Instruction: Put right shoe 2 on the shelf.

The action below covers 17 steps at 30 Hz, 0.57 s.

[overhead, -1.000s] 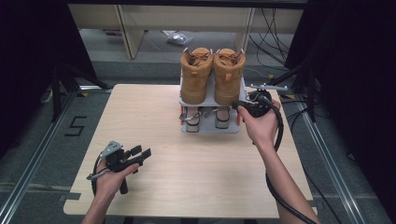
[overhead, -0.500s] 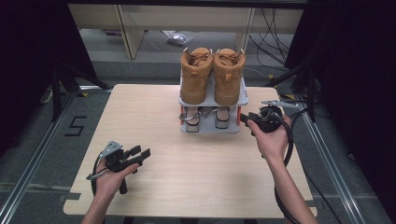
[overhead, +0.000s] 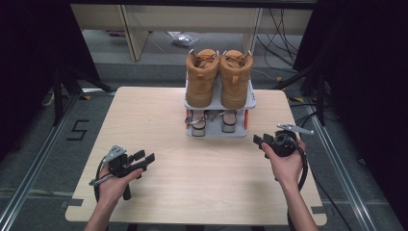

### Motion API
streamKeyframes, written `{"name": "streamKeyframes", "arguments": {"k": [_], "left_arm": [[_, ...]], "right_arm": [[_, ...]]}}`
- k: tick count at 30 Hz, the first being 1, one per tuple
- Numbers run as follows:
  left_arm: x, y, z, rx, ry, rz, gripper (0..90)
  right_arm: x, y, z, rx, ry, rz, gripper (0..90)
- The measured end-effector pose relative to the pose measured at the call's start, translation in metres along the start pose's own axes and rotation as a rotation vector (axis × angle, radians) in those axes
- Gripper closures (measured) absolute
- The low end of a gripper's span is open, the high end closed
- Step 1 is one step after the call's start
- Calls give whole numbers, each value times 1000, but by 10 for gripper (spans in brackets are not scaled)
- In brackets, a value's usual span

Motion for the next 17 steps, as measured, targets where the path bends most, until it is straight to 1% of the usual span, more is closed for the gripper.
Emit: {"name": "streamKeyframes", "arguments": {"k": [1, 2, 4, 5, 6, 8, 9, 10, 11, 12, 13, 14, 15, 16, 17], "left_arm": [[0, 0, 0, 0, 0, 0, 466], [0, 0, 0, 0, 1, 0, 467], [0, 0, -1, 1, 5, -4, 466], [0, 0, -1, 3, 4, -3, 467], [0, 0, -1, 3, 3, -3, 467], [0, -1, -1, 2, 10, -8, 466], [-1, -1, -1, 3, 4, -7, 466], [-1, -2, -1, 2, 7, -8, 466], [-1, -2, -1, -1, 8, -9, 466], [-1, -2, -2, -1, 9, -10, 464], [-1, -3, -2, -3, 7, -11, 464], [-2, -3, -3, -5, 8, -13, 462], [-2, -4, -4, -10, 11, -15, 461], [-3, -5, -5, -14, 15, -17, 459], [-4, -7, -6, -13, 19, -22, 457]], "right_arm": [[1, 3, -3, -11, 12, -2, 532], [0, 5, -2, 9, 4, 1, 532], [-2, 9, -3, 14, 5, 5, 530], [-2, 9, -6, -22, 14, -2, 529], [-3, 11, -3, 10, 6, -3, 528], [-4, 13, -5, -13, 20, -14, 525], [-4, 15, -3, 1, 13, -15, 523], [-3, 16, -4, -13, 9, -24, 521], [-3, 20, 0, 18, 0, -9, 519], [-2, 22, -3, -21, -2, -11, 517], [-1, 24, 0, 13, -7, -13, 515], [0, 27, -1, 6, 4, -10, 513], [1, 29, -2, 2, -8, -10, 510], [1, 32, -2, 11, 1, -8, 504], [1, 34, -1, 19, -5, -5, 498]]}}
Point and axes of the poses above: each handheld gripper's, and its own axes: x roughly forward along the jaws, y roughly out of its underside, z roughly to its left, the point moved 8 cm from there along x, roughly forward along the jaws, and after that the axes turned 1 degree about z, right-handed, at the moved point
